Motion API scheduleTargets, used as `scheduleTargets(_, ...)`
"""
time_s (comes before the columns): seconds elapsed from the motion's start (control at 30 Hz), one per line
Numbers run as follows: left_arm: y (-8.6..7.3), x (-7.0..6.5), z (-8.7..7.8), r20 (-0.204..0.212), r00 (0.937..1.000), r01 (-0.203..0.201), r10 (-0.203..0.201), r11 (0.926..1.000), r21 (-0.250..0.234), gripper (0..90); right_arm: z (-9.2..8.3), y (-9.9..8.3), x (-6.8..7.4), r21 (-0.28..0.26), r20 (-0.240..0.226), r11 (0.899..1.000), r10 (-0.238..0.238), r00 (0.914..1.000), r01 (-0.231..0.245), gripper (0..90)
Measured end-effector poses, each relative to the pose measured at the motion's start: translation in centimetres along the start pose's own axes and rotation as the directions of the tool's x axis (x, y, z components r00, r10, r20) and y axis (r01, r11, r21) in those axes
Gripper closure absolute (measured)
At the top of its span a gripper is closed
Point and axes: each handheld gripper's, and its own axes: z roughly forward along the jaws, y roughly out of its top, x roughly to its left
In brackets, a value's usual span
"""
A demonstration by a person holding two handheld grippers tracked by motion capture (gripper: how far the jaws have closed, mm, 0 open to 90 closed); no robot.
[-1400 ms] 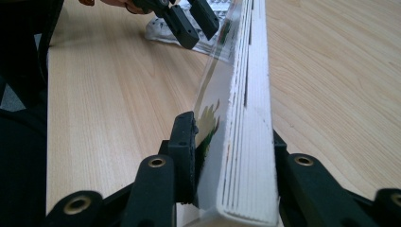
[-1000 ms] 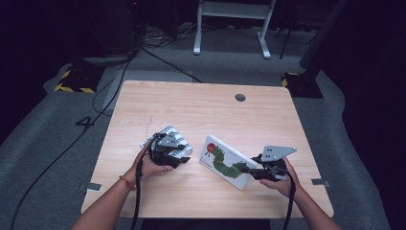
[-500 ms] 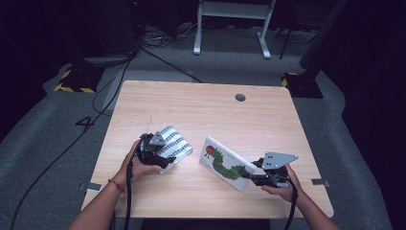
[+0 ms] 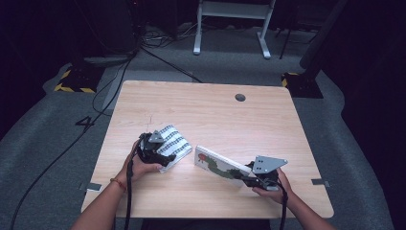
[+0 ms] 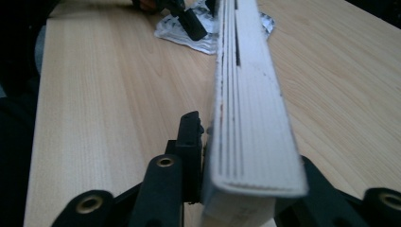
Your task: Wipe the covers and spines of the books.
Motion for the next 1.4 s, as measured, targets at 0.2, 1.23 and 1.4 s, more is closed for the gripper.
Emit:
scheduleTargets(0.2, 0.1, -0.1, 0.0, -0.004, 1.0000, 0.005, -0.005, 1.0000, 0.003, 15.6, -0.4, -0.1, -0.5, 0.015, 0.054, 0.999, -0.039, 0.9978, 0.039, 75.1)
scheduleTargets(1.23, 1.2, -0.1, -0.9, 0.084, 0.9961, 0.029, -0.025, 0.9986, -0.043, 80.9, -1.2, 0.0, -2.2, -0.017, 0.113, 0.999, -0.040, 0.9928, 0.043, 75.8)
scheduleTargets(1.4, 2.8, -1.4, -3.0, 0.164, 0.9862, 0.004, 0.026, 0.9834, -0.181, 81.1, -1.3, 0.3, -2.1, -0.019, 0.123, 0.998, -0.065, 0.9903, 0.068, 75.8)
